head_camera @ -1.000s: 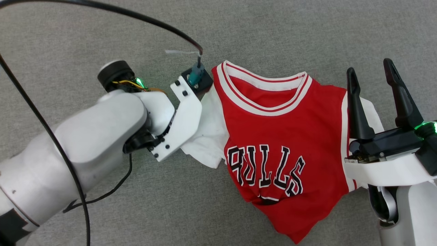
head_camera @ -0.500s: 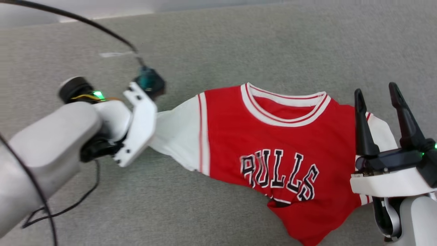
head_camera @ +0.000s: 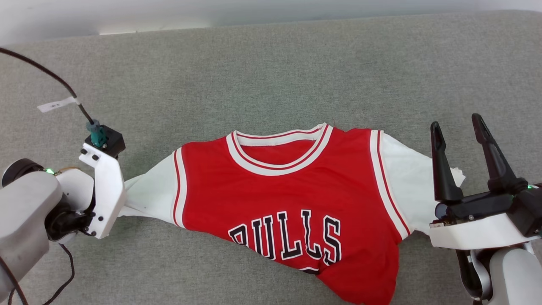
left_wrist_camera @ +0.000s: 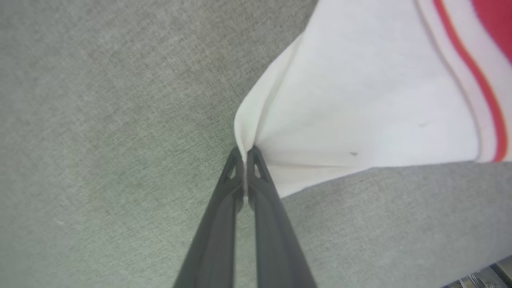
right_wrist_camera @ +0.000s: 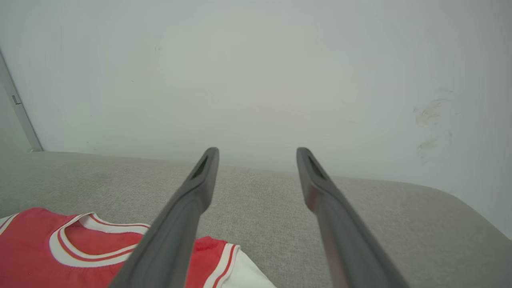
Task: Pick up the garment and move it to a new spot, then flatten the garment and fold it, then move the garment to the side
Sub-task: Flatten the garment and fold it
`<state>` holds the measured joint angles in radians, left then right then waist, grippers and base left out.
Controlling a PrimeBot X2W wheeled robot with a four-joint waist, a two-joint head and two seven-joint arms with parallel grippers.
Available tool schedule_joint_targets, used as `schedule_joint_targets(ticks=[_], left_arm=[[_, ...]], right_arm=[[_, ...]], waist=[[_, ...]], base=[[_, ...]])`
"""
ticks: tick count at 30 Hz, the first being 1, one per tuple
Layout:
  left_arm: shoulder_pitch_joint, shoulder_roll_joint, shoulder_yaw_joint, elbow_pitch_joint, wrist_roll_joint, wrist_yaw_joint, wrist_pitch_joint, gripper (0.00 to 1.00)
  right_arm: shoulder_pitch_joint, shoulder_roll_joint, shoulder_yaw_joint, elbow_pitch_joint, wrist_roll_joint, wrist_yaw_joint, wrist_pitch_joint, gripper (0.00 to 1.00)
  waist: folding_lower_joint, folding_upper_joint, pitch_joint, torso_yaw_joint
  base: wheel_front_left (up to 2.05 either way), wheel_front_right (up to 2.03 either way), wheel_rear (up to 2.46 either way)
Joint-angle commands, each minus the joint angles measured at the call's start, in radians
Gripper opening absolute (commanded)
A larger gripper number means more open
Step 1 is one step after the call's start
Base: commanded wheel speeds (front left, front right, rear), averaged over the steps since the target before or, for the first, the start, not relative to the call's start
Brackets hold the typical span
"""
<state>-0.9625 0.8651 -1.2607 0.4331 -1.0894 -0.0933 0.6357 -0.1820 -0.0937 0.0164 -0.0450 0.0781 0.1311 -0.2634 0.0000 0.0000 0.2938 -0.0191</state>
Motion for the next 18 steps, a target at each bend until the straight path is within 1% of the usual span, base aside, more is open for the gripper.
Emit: schedule_joint_targets(ticks=[1,2,5,8,12,18], left_arm=[[0.024,-0.016,-0.003,0.022,-0.002,0.012,-0.018,0.22],[0.029,-0.022,-0.004,0.032,0.005,0.012,-0.027,1.0],[0.015,-0.035,0.001,0.047,0.016,0.008,-0.051,1.0],[-0.029,-0.027,0.015,0.043,0.025,0.001,-0.056,1.0],[-0.06,-0.009,0.022,0.026,0.022,-0.005,-0.031,1.0],[-0.071,0.017,0.013,-0.026,0.011,-0.011,0.045,1.0]], right_arm=[[0.011,-0.004,0.001,0.006,-0.003,-0.001,-0.002,1.0],[0.012,-0.004,0.0,0.009,-0.003,-0.001,-0.002,1.0],[0.021,-0.005,-0.006,0.013,-0.003,-0.001,-0.002,1.0],[0.024,-0.006,-0.009,0.015,-0.003,-0.001,-0.002,1.0],[0.023,-0.004,-0.007,0.015,-0.003,-0.001,-0.002,1.0],[0.013,-0.005,0.007,0.013,0.001,-0.001,-0.002,1.0]], waist=[[0.0,0.0,-0.004,-0.003],[0.0,0.0,-0.007,-0.004],[0.0,0.0,-0.019,-0.001],[0.0,0.0,-0.032,0.002],[0.0,0.0,-0.04,0.003],[0.0,0.0,-0.029,-0.008]], base=[[0.0,0.0,0.0],[0.0,0.0,0.0],[0.0,0.0,0.0],[0.0,0.0,0.0],[0.0,0.0,0.0],[0.0,0.0,0.0]])
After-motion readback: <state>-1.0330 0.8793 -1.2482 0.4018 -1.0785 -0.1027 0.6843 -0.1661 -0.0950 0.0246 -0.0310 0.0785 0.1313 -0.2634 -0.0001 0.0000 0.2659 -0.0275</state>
